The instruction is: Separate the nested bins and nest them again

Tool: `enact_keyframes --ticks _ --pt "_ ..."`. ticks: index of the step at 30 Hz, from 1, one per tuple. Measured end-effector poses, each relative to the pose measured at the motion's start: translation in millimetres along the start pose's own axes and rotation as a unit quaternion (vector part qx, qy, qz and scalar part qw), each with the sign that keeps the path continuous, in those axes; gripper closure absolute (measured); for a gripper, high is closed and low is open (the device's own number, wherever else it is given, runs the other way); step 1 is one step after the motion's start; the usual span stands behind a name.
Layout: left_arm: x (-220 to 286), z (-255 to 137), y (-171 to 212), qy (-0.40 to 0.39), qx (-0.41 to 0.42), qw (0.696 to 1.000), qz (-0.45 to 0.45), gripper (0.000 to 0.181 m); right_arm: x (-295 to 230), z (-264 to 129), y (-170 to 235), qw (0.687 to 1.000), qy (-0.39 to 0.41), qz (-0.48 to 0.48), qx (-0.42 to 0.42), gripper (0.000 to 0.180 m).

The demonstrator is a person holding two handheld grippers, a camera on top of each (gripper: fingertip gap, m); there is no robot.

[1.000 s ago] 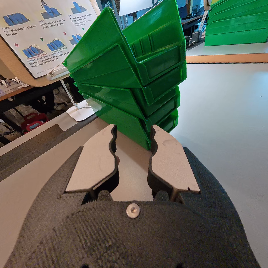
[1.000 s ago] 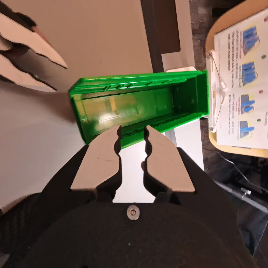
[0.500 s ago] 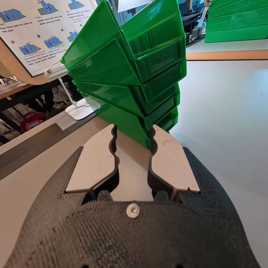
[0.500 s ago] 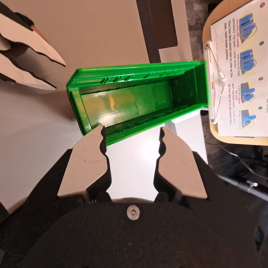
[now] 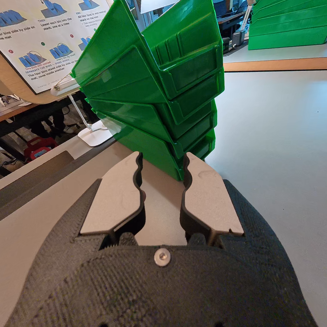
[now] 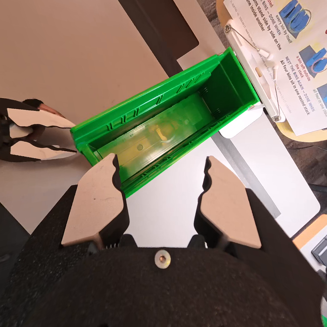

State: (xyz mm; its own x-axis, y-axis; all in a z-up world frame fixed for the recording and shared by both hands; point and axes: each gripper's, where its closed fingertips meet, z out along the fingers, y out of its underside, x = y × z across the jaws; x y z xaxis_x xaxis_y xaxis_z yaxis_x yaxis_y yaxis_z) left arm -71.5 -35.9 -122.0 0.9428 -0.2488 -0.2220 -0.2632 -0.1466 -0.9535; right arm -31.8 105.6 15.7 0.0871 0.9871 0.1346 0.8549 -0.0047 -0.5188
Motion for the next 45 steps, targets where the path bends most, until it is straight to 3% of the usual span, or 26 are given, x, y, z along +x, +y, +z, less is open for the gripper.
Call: enact_keyframes --ticks 9,16,20,24,27,35,45 --pt "4.9 3.9 6.9 0.010 -0.012 1.000 -0.004 0.137 20.1 29.1 -15.1 0.994 0.030 0.102 -0.039 0.083" --pt "7.8 1.3 4.2 0.008 -0.009 1.000 0.014 0.137 19.9 65.9 0.7 0.983 0.054 0.105 -0.139 0.086" --pt "6.5 -0.9 1.0 0.006 -0.004 1.000 0.019 0.137 14.2 61.4 20.0 0.979 0.042 0.088 -0.178 0.106" --pt "5.0 -1.6 -1.3 0.005 -0.001 1.000 0.026 0.137 11.3 47.7 35.3 0.979 0.032 0.081 -0.185 0.144" --pt "6.1 -1.3 -0.6 0.006 -0.002 1.000 0.023 0.137 6.1 45.5 48.4 0.977 0.020 0.087 -0.195 0.156" --pt "8.5 -0.7 1.4 0.002 -0.006 0.999 0.032 0.137 5.5 44.7 43.2 0.979 0.027 0.080 -0.184 0.163" --pt "-0.6 -1.6 2.1 -0.002 -0.004 1.000 0.018 0.137 -2.4 27.2 20.4 0.984 -0.031 0.099 -0.145 0.171"
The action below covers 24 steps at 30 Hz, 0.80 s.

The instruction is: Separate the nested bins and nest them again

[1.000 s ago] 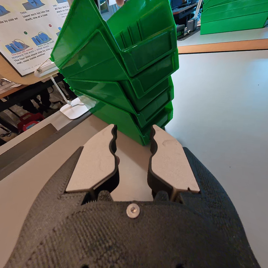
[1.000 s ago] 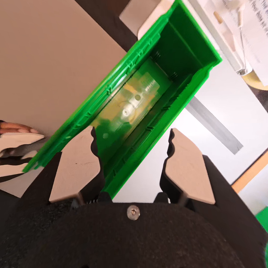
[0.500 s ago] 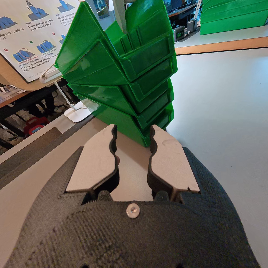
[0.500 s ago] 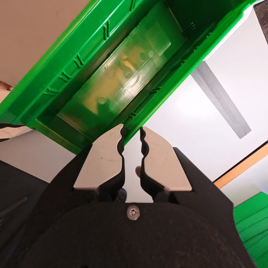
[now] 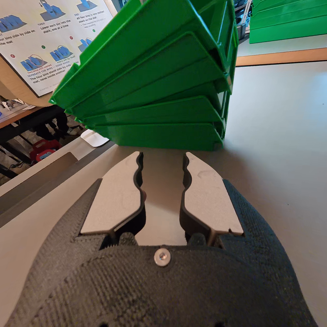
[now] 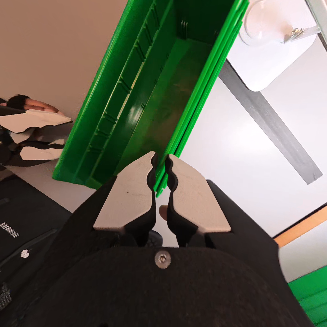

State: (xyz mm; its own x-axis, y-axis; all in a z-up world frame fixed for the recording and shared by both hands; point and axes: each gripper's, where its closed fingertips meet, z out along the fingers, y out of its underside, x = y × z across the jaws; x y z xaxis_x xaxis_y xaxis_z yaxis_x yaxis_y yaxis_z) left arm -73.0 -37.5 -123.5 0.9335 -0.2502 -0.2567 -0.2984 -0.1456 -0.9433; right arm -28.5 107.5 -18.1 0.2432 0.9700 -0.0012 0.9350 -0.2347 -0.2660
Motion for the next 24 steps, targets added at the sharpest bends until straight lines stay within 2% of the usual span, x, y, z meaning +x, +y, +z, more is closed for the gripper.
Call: enact_keyframes --ticks 8,11,13,15,17,19,21,24 --pt "0.8 -1.2 -2.9 -0.001 0.006 1.000 0.001 0.138 9.1 8.5 7.8 0.992 -0.052 0.091 0.072 0.170" --pt "2.0 0.0 -0.7 0.003 0.003 1.000 -0.001 0.138 12.3 2.0 5.2 0.987 -0.039 0.075 0.134 0.167" --pt "2.4 0.3 0.1 0.004 0.002 1.000 -0.002 0.137 11.7 -23.3 -4.5 0.981 0.016 -0.017 0.193 0.156" --pt "3.7 0.7 -0.4 0.008 0.005 1.000 -0.006 0.136 -12.3 -45.7 -4.6 0.960 0.060 -0.161 0.220 0.149" --pt "6.7 3.0 0.2 0.017 0.008 1.000 -0.014 0.133 -44.3 -44.9 12.4 0.928 0.101 -0.310 0.181 0.138" --pt "10.5 7.7 3.5 0.026 0.004 0.999 -0.019 0.130 -71.2 -24.5 35.7 0.897 0.116 -0.411 0.113 0.129" --pt "14.3 12.3 6.0 0.034 0.000 0.999 -0.026 0.129 -85.1 4.3 52.4 0.888 0.113 -0.443 0.052 0.124" --pt "17.2 13.5 5.8 0.036 0.000 0.999 -0.031 0.128 -72.5 42.4 64.7 0.880 0.146 -0.451 -0.037 0.128"
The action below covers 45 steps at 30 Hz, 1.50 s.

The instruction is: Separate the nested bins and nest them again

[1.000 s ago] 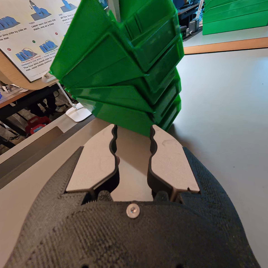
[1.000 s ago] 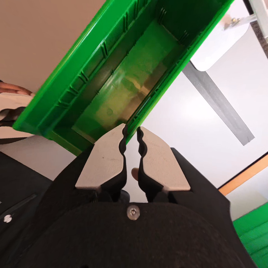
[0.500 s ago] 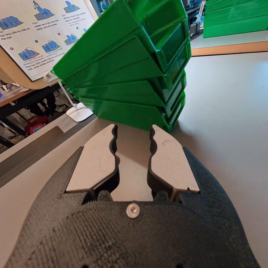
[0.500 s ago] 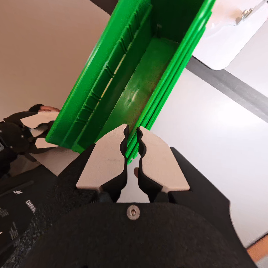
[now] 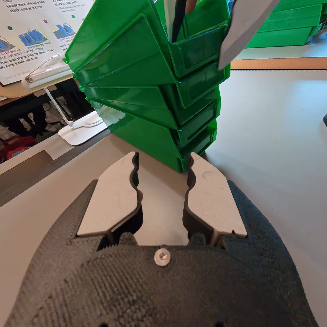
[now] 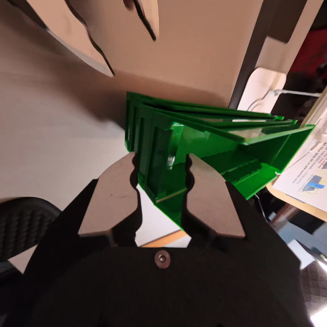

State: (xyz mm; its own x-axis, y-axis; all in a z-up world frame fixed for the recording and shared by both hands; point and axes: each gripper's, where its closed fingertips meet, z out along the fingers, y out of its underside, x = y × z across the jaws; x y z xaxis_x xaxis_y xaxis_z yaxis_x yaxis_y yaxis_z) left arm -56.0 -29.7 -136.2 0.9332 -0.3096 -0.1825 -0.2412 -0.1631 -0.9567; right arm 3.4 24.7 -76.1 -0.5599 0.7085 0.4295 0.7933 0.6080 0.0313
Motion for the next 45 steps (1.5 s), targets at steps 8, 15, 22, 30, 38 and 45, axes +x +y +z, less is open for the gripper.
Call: enact_keyframes --ticks 8,15,22,30,38,45 --pt "-4.3 -6.6 -3.5 -0.008 0.010 1.000 0.008 0.130 8.1 -12.8 -4.0 0.996 -0.079 0.023 0.020 0.151" --pt "4.4 -0.9 -46.2 0.031 0.081 0.994 -0.058 0.128 8.9 -29.4 -13.1 0.992 -0.113 0.025 0.049 0.151" --pt "7.2 7.8 -86.9 0.038 0.132 0.987 -0.086 0.144 3.7 -27.2 -21.6 0.994 -0.102 0.018 0.043 0.151" --pt "9.3 2.5 -88.0 0.010 0.133 0.989 -0.061 0.155 4.4 -31.2 -20.4 0.992 -0.110 0.026 0.049 0.151" --pt "16.5 4.3 -82.1 0.013 0.122 0.992 -0.041 0.170 9.4 -32.6 -16.2 0.992 -0.115 0.020 0.038 0.152" --pt "12.0 1.1 -85.9 0.019 0.124 0.990 -0.058 0.170 14.4 -37.8 -20.4 0.991 -0.127 0.012 0.049 0.152"
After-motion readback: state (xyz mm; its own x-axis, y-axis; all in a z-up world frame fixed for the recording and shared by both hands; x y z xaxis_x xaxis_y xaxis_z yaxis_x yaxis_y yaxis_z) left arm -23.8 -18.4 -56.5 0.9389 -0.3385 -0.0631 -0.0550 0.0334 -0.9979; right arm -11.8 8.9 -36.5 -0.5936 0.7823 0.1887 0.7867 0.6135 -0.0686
